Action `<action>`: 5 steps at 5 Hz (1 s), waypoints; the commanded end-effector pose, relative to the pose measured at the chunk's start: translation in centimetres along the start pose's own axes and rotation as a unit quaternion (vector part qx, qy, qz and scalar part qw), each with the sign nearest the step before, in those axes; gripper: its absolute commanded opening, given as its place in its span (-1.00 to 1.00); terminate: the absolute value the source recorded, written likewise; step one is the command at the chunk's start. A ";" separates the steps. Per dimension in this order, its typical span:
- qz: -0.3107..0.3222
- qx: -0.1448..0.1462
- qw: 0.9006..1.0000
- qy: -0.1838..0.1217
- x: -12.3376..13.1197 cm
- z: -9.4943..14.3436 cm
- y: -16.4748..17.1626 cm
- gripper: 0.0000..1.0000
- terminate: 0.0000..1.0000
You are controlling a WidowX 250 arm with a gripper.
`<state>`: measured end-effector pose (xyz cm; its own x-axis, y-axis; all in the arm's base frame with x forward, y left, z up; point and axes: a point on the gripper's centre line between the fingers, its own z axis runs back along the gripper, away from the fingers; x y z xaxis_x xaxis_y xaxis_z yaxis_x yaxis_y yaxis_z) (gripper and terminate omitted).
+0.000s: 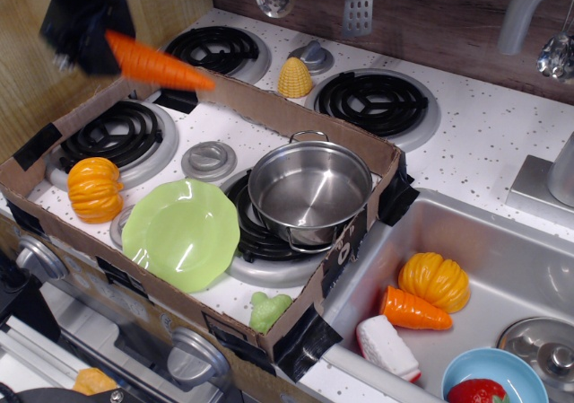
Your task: Put carrot on plate
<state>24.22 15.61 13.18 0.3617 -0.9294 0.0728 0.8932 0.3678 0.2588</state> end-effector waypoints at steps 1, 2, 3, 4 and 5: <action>-0.025 0.000 1.000 -0.008 0.7 0.6 -2.2 -1.00 -1.00; -0.037 -0.009 0.999 -0.020 0.6 0.7 -4.1 -1.00 -1.00; -0.049 -0.001 0.998 -0.033 1.0 0.4 -6.6 -1.00 -1.00; -0.033 -0.001 0.999 -0.026 1.6 -0.9 -7.6 -1.00 -1.00; -0.040 -0.012 0.998 -0.044 1.9 -3.4 -7.3 -1.00 -1.00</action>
<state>18.99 12.52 6.89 0.2719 -0.9497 0.1556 0.9275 0.3017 0.2208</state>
